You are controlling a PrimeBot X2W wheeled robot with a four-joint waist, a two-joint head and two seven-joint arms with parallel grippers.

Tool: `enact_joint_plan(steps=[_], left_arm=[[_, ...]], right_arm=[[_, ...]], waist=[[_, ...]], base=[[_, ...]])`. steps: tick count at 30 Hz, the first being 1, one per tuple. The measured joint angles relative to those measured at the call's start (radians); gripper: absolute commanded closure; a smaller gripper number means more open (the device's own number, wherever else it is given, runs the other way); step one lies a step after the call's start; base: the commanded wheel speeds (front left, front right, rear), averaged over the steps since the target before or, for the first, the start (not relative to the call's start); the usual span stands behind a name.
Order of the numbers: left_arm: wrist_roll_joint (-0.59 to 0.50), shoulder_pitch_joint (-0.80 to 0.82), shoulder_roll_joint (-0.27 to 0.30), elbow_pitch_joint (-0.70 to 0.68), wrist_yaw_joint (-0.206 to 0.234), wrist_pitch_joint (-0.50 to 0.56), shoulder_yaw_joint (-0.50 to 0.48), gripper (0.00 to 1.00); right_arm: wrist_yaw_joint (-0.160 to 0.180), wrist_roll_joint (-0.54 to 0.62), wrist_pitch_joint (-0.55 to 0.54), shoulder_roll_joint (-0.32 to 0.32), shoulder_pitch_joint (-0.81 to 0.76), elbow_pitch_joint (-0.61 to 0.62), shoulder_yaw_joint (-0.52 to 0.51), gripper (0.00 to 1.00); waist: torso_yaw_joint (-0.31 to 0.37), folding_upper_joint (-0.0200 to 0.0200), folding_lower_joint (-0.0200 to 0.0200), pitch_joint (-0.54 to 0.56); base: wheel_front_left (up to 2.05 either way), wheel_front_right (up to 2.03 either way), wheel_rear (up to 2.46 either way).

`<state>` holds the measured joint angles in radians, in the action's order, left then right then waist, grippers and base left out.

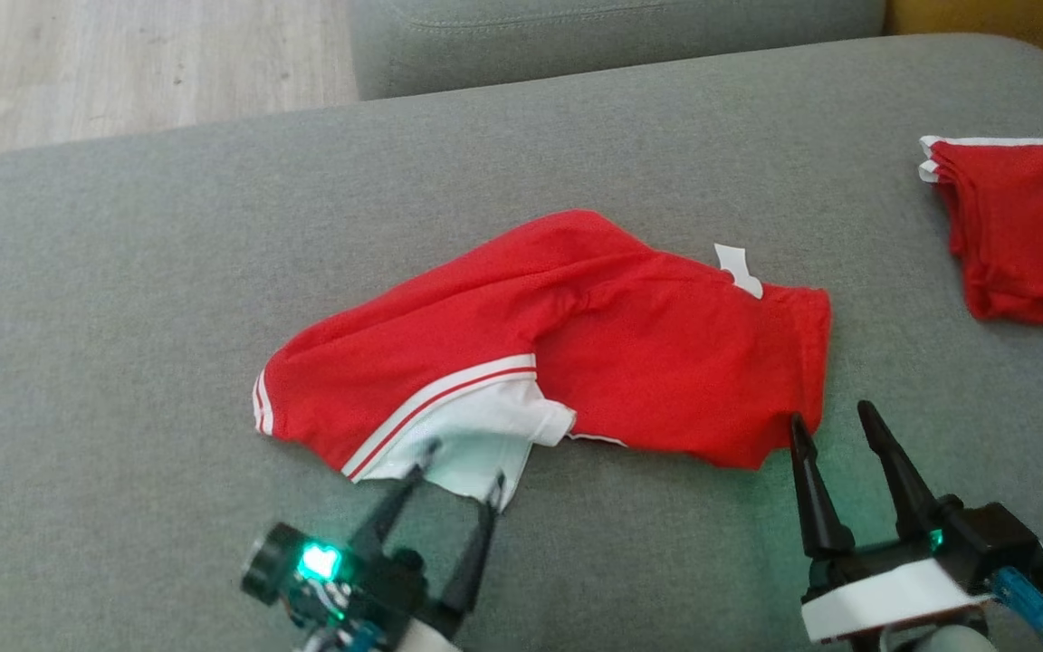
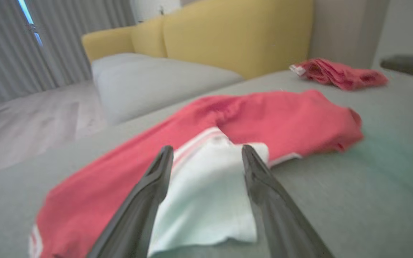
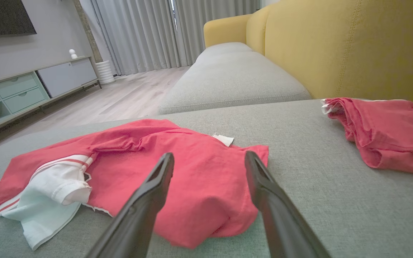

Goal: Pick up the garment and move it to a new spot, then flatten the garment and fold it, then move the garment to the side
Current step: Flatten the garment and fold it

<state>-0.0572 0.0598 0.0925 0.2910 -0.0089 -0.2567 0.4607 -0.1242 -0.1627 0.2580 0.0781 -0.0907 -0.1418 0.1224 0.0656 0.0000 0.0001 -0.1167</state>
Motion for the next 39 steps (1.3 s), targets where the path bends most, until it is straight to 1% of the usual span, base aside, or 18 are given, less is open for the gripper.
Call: enact_joint_plan(steps=[4, 5, 7, 13, 16, 19, 20, 21, 22, 28, 31, 33, 35, 37, 39], left_arm=[[-0.037, 0.006, 0.001, 0.135, 0.009, 0.000, 0.035, 0.00], [-0.037, 0.006, 0.001, 0.135, 0.009, 0.000, 0.035, 0.00], [-0.042, 0.025, 0.001, 0.186, 0.009, 0.000, 0.052, 0.00], [-0.056, 0.116, -0.002, 0.264, 0.007, 0.000, 0.085, 0.00], [-0.055, 0.138, -0.004, 0.310, -0.011, 0.000, 0.092, 0.00], [-0.047, 0.139, -0.005, 0.352, -0.018, 0.000, 0.097, 0.00], [-0.043, 0.140, -0.006, 0.356, -0.018, -0.001, 0.099, 0.15], [-0.040, 0.142, -0.007, 0.359, -0.018, -0.001, 0.102, 0.73], [-0.040, 0.144, -0.008, 0.359, -0.018, -0.001, 0.107, 1.00], [-0.039, 0.155, -0.007, 0.343, -0.004, -0.001, 0.122, 1.00], [-0.020, 0.154, 0.002, 0.292, 0.018, 0.000, 0.119, 1.00], [-0.001, 0.149, 0.014, 0.222, 0.052, 0.000, 0.099, 1.00], [0.019, 0.135, 0.038, 0.140, 0.088, 0.000, 0.058, 1.00], [0.030, 0.114, 0.075, 0.059, 0.125, 0.000, 0.017, 1.00], [0.041, 0.091, 0.117, -0.011, 0.146, 0.000, -0.023, 1.00]], right_arm=[[0.000, 0.000, 0.000, 0.004, 0.001, -0.002, 0.006, 0.00], [0.000, 0.000, 0.000, 0.004, 0.001, -0.002, 0.006, 0.00], [0.000, 0.000, 0.000, 0.008, 0.003, -0.002, 0.006, 0.00], [0.000, 0.000, 0.000, 0.017, 0.020, -0.003, 0.008, 0.00], [0.000, 0.000, 0.000, 0.018, 0.022, -0.004, 0.016, 0.00], [0.000, 0.000, 0.000, 0.020, 0.022, -0.005, 0.022, 0.00], [0.000, -0.001, 0.000, 0.022, 0.022, -0.005, 0.021, 0.00], [0.000, -0.001, 0.000, 0.023, 0.023, -0.005, 0.021, 0.00], [0.000, -0.001, 0.000, 0.024, 0.023, -0.005, 0.021, 0.00], [0.000, -0.003, 0.000, 0.025, 0.023, -0.008, 0.019, 0.00], [0.000, -0.004, 0.000, 0.026, 0.023, -0.015, 0.019, 0.00], [0.000, -0.004, 0.000, 0.030, 0.023, -0.016, 0.018, 0.00], [0.000, -0.005, 0.000, 0.035, 0.024, -0.015, 0.005, 0.00], [0.000, -0.005, 0.000, 0.049, 0.028, -0.015, -0.010, 0.00], [0.000, -0.009, 0.000, 0.068, 0.042, -0.015, -0.031, 0.00]], waist=[[0.013, 0.0000, 0.0000, -0.006], [0.013, 0.0000, 0.0000, -0.006], [0.018, 0.0000, 0.0000, -0.009], [0.028, 0.0000, 0.0000, -0.022], [0.036, 0.0000, 0.0000, -0.027], [0.045, 0.0000, 0.0000, -0.033], [0.047, 0.0000, 0.0000, -0.035], [0.049, 0.0000, 0.0000, -0.037], [0.050, 0.0000, 0.0000, -0.039], [0.037, 0.0000, 0.0000, -0.045], [0.022, 0.0000, 0.0000, -0.045], [0.012, 0.0000, 0.0000, -0.046], [0.001, 0.0000, 0.0000, -0.049], [-0.013, 0.0000, 0.0000, -0.055], [-0.029, 0.0000, 0.0000, -0.062]], base=[[0.00, 0.00, 0.00], [0.00, 0.00, 0.00], [0.00, 0.00, 0.00], [0.00, 0.00, 0.00], [0.00, 0.00, 0.00], [0.00, 0.00, 0.00], [0.00, 0.00, 0.00], [0.00, 0.00, 0.00], [0.00, 0.00, 0.00], [0.00, 0.00, 0.00], [0.00, 0.00, 0.00], [0.00, 0.00, 0.00], [0.00, 0.00, 0.00], [0.00, 0.00, 0.00], [0.00, 0.00, 0.00]])
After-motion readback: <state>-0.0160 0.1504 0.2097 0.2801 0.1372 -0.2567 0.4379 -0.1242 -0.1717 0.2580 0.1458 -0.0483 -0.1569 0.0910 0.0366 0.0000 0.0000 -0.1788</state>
